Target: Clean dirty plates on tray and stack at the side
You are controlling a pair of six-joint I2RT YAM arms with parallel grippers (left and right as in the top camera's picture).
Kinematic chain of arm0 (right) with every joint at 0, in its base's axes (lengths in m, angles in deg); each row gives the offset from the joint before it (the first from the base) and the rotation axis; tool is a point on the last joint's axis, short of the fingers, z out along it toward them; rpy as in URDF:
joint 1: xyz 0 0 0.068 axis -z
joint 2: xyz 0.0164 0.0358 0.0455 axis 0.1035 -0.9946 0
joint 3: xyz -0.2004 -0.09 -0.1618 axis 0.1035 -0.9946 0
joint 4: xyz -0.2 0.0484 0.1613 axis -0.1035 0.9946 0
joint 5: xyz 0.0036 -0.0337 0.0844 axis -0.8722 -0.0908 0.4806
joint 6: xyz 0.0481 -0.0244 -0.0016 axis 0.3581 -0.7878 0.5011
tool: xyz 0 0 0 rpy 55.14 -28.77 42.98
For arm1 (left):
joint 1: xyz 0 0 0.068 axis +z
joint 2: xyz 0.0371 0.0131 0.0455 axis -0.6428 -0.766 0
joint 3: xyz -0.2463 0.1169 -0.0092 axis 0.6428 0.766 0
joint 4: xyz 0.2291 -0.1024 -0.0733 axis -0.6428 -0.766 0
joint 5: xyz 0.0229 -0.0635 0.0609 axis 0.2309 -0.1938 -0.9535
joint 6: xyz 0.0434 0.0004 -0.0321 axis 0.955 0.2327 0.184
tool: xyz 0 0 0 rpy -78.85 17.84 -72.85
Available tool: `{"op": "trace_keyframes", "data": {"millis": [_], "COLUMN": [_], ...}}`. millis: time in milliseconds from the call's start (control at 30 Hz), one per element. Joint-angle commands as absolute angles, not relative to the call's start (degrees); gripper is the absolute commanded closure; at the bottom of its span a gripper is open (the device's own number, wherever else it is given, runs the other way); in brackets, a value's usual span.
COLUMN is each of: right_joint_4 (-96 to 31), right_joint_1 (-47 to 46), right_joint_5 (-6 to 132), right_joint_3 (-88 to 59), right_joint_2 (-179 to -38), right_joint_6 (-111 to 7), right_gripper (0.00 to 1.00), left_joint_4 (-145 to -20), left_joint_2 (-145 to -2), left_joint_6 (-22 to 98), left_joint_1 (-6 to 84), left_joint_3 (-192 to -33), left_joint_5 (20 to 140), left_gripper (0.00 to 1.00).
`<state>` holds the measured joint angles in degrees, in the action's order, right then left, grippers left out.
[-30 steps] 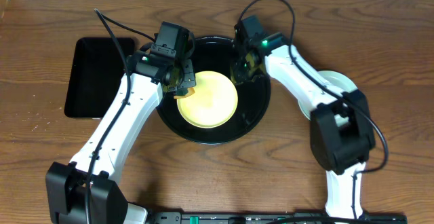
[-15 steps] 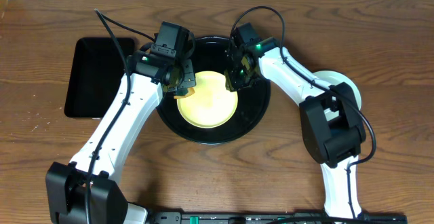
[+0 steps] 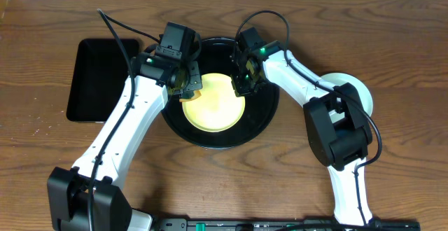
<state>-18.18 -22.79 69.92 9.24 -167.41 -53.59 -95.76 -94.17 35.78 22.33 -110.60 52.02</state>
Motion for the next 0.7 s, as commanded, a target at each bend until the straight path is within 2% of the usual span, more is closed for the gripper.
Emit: {"op": "trace_keyframes", "data": {"millis": [0,200,667], "right_joint_4": [-17.74,-17.00,-17.24], "right_joint_1": [-23.38,-22.20,-13.11], "right_joint_5": [68.08,74.22,100.25], "right_joint_3": [9.07,9.20,9.15], "right_joint_2": [-169.60,-167.89,-164.74], "right_joint_6": [-51.19,-50.46,-57.20], "right_gripper": [0.99,0.99,0.99], "left_joint_4": [-95.71,-95.71,-95.71], "left_joint_2": [-94.49,-94.49,-94.49], "left_joint_6": [36.75,36.75,36.75], "left_joint_1": [22.62,22.62,22.62], "left_joint_3": [-110.44,-110.44,-110.44], "left_joint_5": [51.76,51.78,51.76], "left_gripper": [0.93,0.93,0.92]}}
